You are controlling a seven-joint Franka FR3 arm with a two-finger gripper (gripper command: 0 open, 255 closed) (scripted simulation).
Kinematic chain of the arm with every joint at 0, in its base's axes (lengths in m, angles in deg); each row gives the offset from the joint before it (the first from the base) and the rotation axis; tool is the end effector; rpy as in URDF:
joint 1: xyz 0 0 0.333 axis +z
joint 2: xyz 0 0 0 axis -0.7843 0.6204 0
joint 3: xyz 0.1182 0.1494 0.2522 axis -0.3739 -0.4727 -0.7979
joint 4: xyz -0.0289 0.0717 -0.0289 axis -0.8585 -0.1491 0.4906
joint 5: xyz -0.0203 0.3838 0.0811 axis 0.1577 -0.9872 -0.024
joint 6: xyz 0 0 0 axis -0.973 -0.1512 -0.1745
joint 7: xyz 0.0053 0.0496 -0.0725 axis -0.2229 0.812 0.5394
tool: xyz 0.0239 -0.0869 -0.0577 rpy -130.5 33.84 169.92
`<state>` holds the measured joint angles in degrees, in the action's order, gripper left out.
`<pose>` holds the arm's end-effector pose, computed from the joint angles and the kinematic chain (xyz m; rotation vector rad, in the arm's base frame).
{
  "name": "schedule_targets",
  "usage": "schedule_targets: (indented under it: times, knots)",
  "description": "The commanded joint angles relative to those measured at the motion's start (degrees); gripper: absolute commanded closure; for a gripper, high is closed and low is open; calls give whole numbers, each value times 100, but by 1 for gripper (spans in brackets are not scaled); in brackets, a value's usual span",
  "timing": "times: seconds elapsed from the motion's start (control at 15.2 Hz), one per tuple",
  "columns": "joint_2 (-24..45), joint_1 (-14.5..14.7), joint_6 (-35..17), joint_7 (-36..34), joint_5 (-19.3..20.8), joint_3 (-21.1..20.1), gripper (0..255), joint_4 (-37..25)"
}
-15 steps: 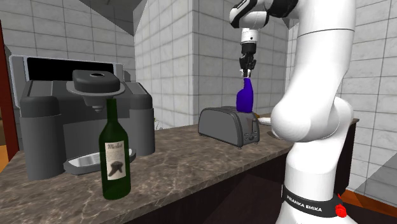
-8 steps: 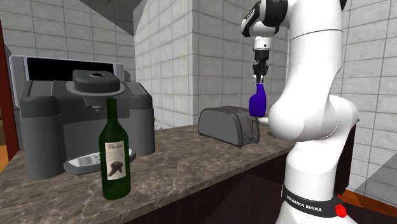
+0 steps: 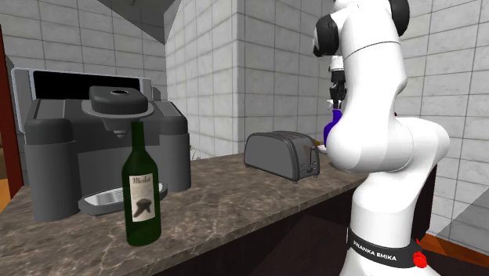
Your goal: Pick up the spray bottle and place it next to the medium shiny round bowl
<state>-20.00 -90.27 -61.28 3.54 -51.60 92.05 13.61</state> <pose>0.2283 -0.5928 0.5786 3.1187 -0.3080 0.0578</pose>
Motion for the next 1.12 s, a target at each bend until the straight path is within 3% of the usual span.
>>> schedule_targets:
  times: [0.0,1.06]
  knots:
    - [130,-133,-74,168,-92,18,255,-23]
    - [65,42,-1334,244,-90,-28,255,1307]
